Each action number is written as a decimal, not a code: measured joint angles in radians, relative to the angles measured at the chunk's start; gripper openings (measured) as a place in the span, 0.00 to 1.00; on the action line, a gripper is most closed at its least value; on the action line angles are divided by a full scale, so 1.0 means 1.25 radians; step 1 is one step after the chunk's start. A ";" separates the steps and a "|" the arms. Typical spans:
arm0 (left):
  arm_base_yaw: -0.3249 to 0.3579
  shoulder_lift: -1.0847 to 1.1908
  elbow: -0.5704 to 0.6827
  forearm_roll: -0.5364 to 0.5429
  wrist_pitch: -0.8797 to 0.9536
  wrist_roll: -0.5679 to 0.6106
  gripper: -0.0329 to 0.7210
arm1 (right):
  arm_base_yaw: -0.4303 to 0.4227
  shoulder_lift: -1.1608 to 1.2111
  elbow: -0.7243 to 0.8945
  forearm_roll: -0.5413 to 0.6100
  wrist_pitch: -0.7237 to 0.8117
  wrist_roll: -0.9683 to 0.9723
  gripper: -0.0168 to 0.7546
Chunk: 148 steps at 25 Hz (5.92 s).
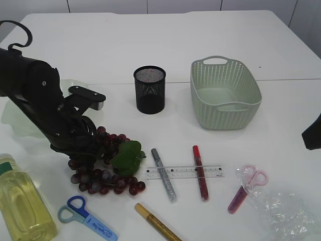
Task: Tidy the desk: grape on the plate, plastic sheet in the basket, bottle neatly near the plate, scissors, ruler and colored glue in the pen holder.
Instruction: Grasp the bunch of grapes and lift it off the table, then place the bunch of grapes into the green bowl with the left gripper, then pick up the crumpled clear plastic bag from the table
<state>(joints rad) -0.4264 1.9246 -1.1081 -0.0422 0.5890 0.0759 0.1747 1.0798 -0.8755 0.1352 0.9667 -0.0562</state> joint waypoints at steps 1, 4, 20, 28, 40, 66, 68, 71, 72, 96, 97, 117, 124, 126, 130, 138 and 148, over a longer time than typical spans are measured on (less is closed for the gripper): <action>0.000 0.000 -0.002 0.002 0.002 0.000 0.38 | 0.000 0.000 0.000 0.001 0.000 0.000 0.70; 0.000 -0.007 -0.004 0.008 0.007 0.000 0.35 | 0.000 0.000 0.000 0.001 0.000 0.000 0.70; 0.000 -0.251 -0.006 0.024 0.013 -0.041 0.27 | 0.000 0.000 0.000 0.001 0.000 0.000 0.70; 0.043 -0.319 -0.060 0.142 -0.014 -0.135 0.27 | 0.000 0.000 0.000 0.001 0.000 0.000 0.70; 0.186 -0.203 -0.157 0.215 -0.049 -0.202 0.27 | 0.000 0.000 0.000 0.001 -0.001 0.000 0.70; 0.191 -0.142 -0.164 0.242 -0.037 -0.224 0.85 | 0.000 0.000 0.000 0.001 -0.001 -0.001 0.70; 0.191 -0.166 -0.164 0.242 -0.024 -0.224 0.85 | 0.000 0.000 0.000 0.001 -0.001 -0.001 0.70; 0.191 -0.196 -0.164 0.242 -0.004 -0.224 0.85 | 0.000 0.000 0.000 0.001 -0.001 -0.001 0.70; 0.191 -0.206 -0.164 0.240 0.002 -0.224 0.84 | 0.000 0.000 0.000 0.001 0.001 -0.001 0.70; 0.191 -0.523 0.110 0.028 0.405 -0.116 0.69 | 0.087 0.149 0.000 -0.064 0.109 -0.020 0.71; 0.191 -0.538 0.120 0.028 0.405 -0.116 0.69 | 0.087 0.160 0.000 -0.064 0.108 -0.025 0.73; 0.191 -0.589 0.133 0.028 0.353 -0.114 0.69 | 0.087 0.368 -0.005 -0.080 0.082 -0.072 0.88; 0.191 -0.589 0.133 0.028 0.346 -0.114 0.69 | 0.087 0.452 -0.005 -0.081 0.053 -0.072 0.88; 0.191 -0.589 0.133 0.028 0.346 -0.114 0.69 | 0.087 0.480 -0.005 -0.081 0.049 -0.072 0.88; 0.191 -0.589 0.133 0.028 0.346 -0.114 0.69 | 0.087 0.518 -0.005 -0.078 0.039 -0.072 0.83; 0.191 -0.589 0.133 0.028 0.338 -0.114 0.69 | 0.087 0.525 -0.007 -0.076 0.034 -0.072 0.39; 0.191 -0.589 0.133 0.028 0.331 -0.114 0.69 | 0.087 0.525 -0.007 -0.075 0.034 -0.072 0.00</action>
<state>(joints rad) -0.1871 1.1881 -0.9418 -0.0070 1.0030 -0.0668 0.2834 1.7361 -0.8839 0.0412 1.0094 -0.1463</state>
